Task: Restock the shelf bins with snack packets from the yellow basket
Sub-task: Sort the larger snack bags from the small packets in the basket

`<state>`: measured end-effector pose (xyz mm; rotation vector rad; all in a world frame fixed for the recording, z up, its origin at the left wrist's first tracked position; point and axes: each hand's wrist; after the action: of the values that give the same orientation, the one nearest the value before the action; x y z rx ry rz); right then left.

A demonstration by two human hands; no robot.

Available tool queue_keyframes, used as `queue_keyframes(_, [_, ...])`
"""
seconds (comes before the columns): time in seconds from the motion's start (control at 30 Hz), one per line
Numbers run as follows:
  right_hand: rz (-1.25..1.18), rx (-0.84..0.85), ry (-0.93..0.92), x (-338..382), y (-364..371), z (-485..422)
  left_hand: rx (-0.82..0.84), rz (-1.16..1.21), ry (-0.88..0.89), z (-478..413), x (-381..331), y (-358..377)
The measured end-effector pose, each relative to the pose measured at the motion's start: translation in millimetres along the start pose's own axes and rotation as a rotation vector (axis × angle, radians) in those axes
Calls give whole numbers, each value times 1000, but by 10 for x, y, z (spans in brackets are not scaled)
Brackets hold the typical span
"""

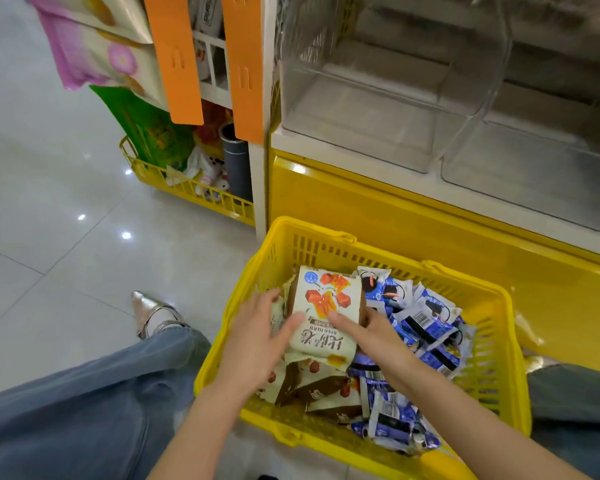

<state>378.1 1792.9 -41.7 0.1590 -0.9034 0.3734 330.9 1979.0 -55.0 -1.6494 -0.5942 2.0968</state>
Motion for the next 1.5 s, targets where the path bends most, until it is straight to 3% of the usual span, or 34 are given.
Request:
queue_keyframes(0.1, [-26,-157,8,121,26,-247,-210,-210,-33,-132,246,-201])
queue_keyframes(0.23, [78,-256,0,257,140,-682,-29,-124,-221,-193,504,-250])
queue_keyframes(0.5, [506,-131,121,106,289,-1144,-55,-164,-159,-225,573,-214])
queue_keyframes(0.57, [558,-219,24,67,332,-1130,-54,-170,-152,-234,576,-207])
queue_keyframes(0.7, [708,-363,-392,-81,309,-809,-53,-136,-142,-244,576,-209])
queue_keyframes(0.77, [828,-218,-421,-277,232,-622,-50,-115,-140,-246,571,-210])
queue_keyframes(0.87, [1039,126,-230,-616,110,-551,-63,-81,-137,-247,573,-203])
queue_keyframes(0.93, [1097,234,-172,-739,80,-617,-67,-52,-142,-244,581,-204])
queue_keyframes(1.17, [1388,293,-110,-782,143,-928,-65,14,-165,-246,621,-204])
queue_keyframes(1.27, [1498,310,-1,-719,167,-1003,-63,29,-161,-247,640,-197])
queue_keyframes(1.4, [1429,378,102,-620,113,-926,-77,25,-148,-255,648,-195])
queue_keyframes(1.5, [1370,347,42,-608,-4,-735,-96,35,-124,-244,646,-207])
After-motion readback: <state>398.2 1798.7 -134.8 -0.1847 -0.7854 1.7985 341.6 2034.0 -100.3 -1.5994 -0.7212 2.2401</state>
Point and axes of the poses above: each hand's wrist, its own z-axis away from the middle knuckle, its own y-axis out of the palm, x = y × z, and after that the axes turned 5 degrees about x, right-handed
